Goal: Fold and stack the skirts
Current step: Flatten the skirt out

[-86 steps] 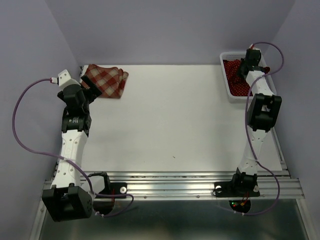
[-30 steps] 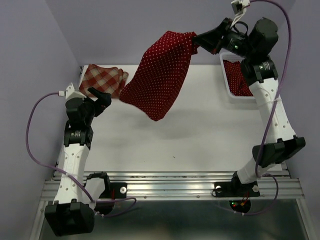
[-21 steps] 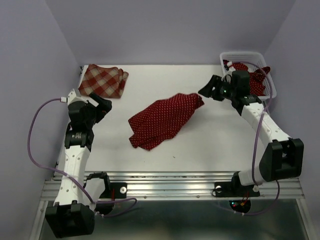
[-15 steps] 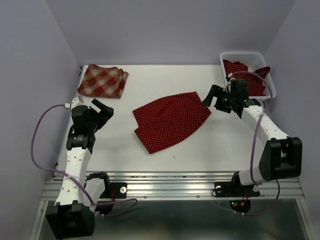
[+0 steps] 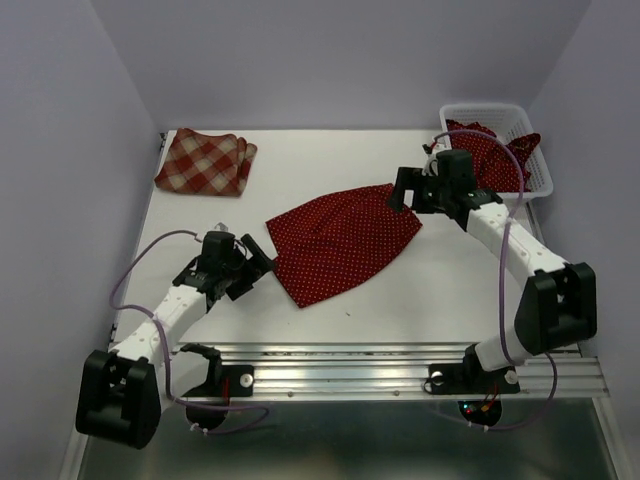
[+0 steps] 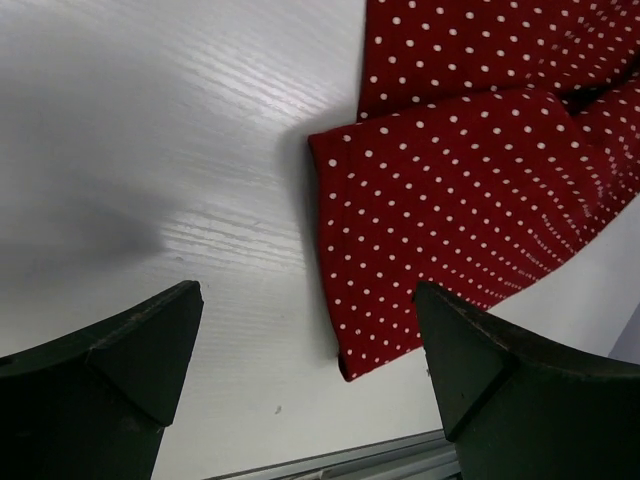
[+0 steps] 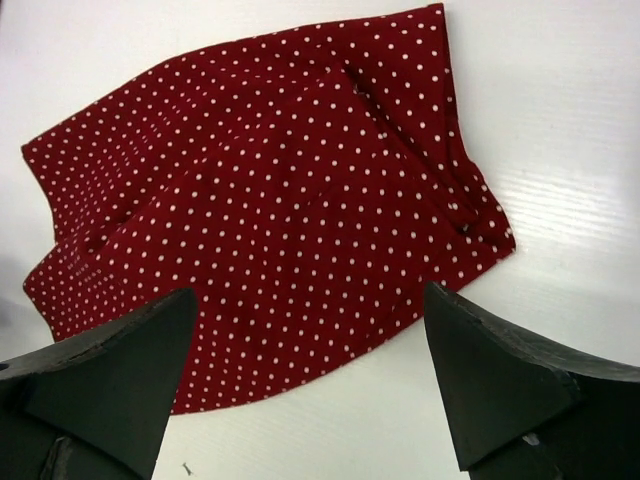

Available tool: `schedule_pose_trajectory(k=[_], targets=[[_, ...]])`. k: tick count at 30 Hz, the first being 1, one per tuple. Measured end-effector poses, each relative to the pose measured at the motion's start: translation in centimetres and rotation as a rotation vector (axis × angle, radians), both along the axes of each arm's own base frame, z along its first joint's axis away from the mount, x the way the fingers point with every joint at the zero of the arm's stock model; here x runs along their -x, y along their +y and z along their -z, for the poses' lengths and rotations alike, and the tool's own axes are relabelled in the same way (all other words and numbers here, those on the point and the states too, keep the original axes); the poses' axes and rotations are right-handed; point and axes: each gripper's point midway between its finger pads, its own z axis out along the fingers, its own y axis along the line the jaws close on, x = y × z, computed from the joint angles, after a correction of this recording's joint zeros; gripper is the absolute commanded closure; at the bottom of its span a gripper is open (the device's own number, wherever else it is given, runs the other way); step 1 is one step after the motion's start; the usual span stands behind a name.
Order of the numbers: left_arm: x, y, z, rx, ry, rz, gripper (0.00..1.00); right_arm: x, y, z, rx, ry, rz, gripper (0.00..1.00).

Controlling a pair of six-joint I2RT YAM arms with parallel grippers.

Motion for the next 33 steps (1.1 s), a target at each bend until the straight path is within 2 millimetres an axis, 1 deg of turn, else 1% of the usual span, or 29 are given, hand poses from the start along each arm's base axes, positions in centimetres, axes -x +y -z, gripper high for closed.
schedule_pose_trajectory(k=[3, 5, 6, 9, 11, 12, 14, 15, 16, 17, 19, 20, 21, 23, 24, 25, 26, 30, 32, 33], targets=[[0.0, 0.1, 1.8, -0.026, 0.060, -0.016, 0.02, -2.6, 0.5, 1.7, 0.045, 0.030, -0.008, 0.00], [-0.3, 0.2, 2.5, -0.040, 0.077, -0.025, 0.02, -4.2, 0.4, 2.7, 0.081, 0.038, -0.006, 0.00], [-0.4, 0.2, 2.7, -0.044, 0.082, -0.027, 0.07, -5.0, 0.3, 2.9, 0.097, 0.036, -0.001, 0.00], [-1.0, 0.0, 3.3, -0.051, 0.098, -0.024, 0.11, -7.2, 0.3, 3.7, 0.133, 0.035, 0.007, 0.00], [-1.3, -0.3, 3.6, -0.054, 0.108, -0.014, 0.11, -9.2, 0.2, 4.6, 0.162, 0.037, 0.019, 0.00], [-1.5, -0.7, 3.7, -0.052, 0.110, -0.002, 0.12, -9.8, 0.3, 5.0, 0.165, 0.041, 0.020, 0.00], [-1.8, -1.4, 3.7, -0.048, 0.099, 0.017, 0.17, -11.1, 0.4, 5.9, 0.182, 0.046, 0.022, 0.00], [-2.0, -1.8, 3.7, -0.045, 0.097, 0.029, 0.23, -11.5, 0.4, 6.3, 0.187, 0.050, 0.023, 0.01], [-2.1, -2.3, 3.7, -0.040, 0.093, 0.044, 0.28, -12.2, 0.5, 6.9, 0.194, 0.056, 0.023, 0.02], [-2.2, -2.7, 3.9, -0.038, 0.091, 0.056, 0.41, -12.7, 0.6, 7.1, 0.195, 0.056, 0.023, 0.03], [-2.4, -3.3, 4.0, -0.029, 0.095, 0.069, 0.63, -13.7, 0.8, 8.4, 0.202, 0.072, 0.020, 0.04], [-2.3, -3.6, 4.4, -0.029, 0.105, 0.079, 0.76, -13.8, 0.9, 8.7, 0.204, 0.078, 0.019, 0.04], [-2.3, -3.7, 4.7, -0.029, 0.116, 0.079, 0.98, -14.1, 0.9, 9.2, 0.205, 0.084, 0.018, 0.04], [-1.9, -3.9, 5.4, -0.034, 0.143, 0.088, 1.00, -14.3, 1.0, 9.8, 0.209, 0.095, 0.017, 0.05], [-2.0, -3.9, 5.4, -0.030, 0.142, 0.085, 1.00, -14.3, 1.0, 10.1, 0.211, 0.101, 0.017, 0.06], [-2.0, -4.0, 5.3, -0.030, 0.141, 0.085, 1.00, -14.4, 1.0, 10.4, 0.214, 0.105, 0.016, 0.08], [-1.9, -4.0, 5.4, -0.031, 0.142, 0.086, 1.00, -14.5, 1.0, 10.6, 0.215, 0.108, 0.016, 0.14], [-2.0, -3.9, 5.3, -0.038, 0.139, 0.084, 1.00, -15.5, 1.2, 11.5, 0.216, 0.113, 0.015, 0.18], [-2.1, -3.8, 5.1, -0.045, 0.129, 0.083, 1.00, -16.0, 1.4, 12.2, 0.217, 0.119, 0.014, 0.25], [-2.3, -3.8, 4.8, -0.047, 0.117, 0.084, 1.00, -16.2, 1.4, 12.6, 0.218, 0.122, 0.014, 0.26]])
